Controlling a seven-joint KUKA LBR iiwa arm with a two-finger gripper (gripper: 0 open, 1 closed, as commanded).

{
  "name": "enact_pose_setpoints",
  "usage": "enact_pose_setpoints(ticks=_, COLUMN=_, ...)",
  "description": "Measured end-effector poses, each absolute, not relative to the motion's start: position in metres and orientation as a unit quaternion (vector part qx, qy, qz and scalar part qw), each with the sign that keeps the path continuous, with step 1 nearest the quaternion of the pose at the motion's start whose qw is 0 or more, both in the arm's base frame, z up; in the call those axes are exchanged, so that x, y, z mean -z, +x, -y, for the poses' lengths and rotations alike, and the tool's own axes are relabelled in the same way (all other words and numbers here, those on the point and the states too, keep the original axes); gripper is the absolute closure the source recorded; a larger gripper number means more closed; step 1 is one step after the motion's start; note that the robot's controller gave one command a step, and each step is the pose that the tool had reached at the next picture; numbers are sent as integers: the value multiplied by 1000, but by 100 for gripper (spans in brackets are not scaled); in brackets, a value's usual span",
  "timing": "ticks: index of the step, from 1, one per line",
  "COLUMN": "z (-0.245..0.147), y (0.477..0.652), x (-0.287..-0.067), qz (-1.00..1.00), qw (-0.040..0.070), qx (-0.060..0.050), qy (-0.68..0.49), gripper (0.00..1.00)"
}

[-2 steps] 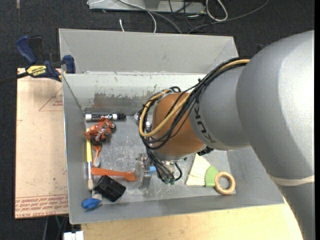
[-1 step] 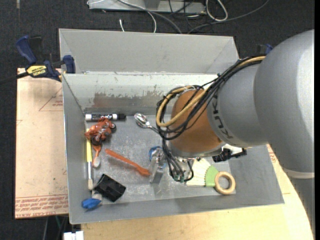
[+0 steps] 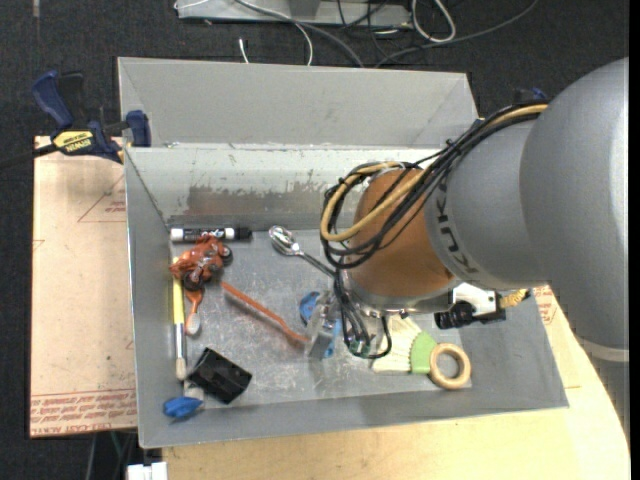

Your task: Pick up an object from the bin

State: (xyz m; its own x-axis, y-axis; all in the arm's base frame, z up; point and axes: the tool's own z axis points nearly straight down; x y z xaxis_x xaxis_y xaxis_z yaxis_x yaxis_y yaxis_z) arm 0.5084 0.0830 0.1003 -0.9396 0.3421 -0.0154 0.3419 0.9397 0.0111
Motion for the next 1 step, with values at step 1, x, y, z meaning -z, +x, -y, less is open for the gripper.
enact_pose_setpoints(ticks=1, z=-75, y=533, x=-149, qz=-986, qw=5, qx=-3, qy=164, gripper=100)
